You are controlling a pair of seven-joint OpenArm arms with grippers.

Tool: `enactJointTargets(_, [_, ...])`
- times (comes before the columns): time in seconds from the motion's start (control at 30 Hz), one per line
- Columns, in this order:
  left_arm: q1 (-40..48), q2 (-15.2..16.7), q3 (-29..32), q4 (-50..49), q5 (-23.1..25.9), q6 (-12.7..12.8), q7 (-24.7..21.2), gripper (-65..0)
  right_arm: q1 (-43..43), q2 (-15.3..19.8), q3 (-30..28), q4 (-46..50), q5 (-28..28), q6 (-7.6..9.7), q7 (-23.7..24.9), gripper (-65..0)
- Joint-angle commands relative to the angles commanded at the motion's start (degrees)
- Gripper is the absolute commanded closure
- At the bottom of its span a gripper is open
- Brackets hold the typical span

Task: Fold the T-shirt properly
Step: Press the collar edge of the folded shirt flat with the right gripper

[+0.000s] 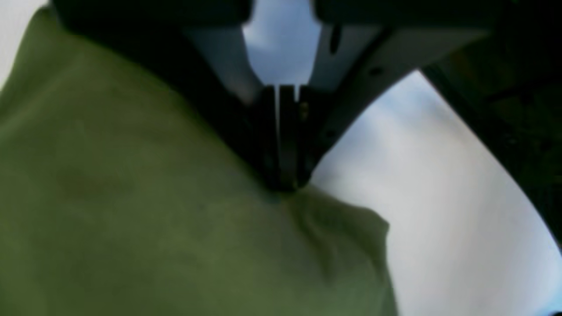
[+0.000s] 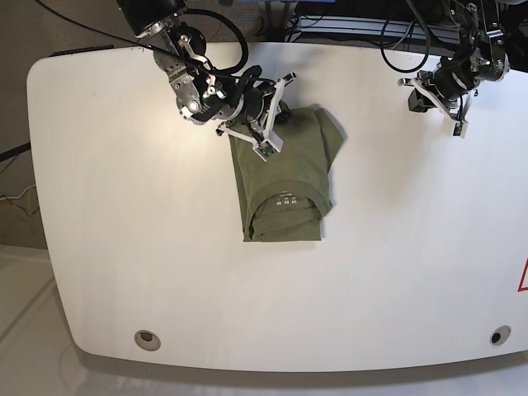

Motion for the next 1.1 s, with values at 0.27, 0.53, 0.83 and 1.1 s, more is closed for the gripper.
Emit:
enactJointTargets(0.27, [-0.2, 0.0, 0.0, -1.5, 0.0, -0.1, 0.0, -0.9, 3.6, -0.4, -0.1, -3.7, 0.0, 0.09, 1.9, 0.0])
enactJointTargets(0.53, [-0.2, 0.0, 0.0, -1.5, 0.0, -0.1, 0.0, -0.9, 7.6, -2.1, -0.2, -9.1, 0.0, 0.26, 2.4, 0.0])
enactJointTargets(0.83, [-0.2, 0.0, 0.0, -1.4, 0.0, -0.1, 0.0, -0.9, 11.3, -3.0, -0.2, -10.7, 0.0, 0.26, 2.5, 0.0])
enactJointTargets(1.1, [-0.2, -0.2, -0.1, -1.1, -0.1, -0.1, 0.1, -0.9, 11.1, -2.9, 0.2, -8.0, 0.4, 0.26, 2.4, 0.0])
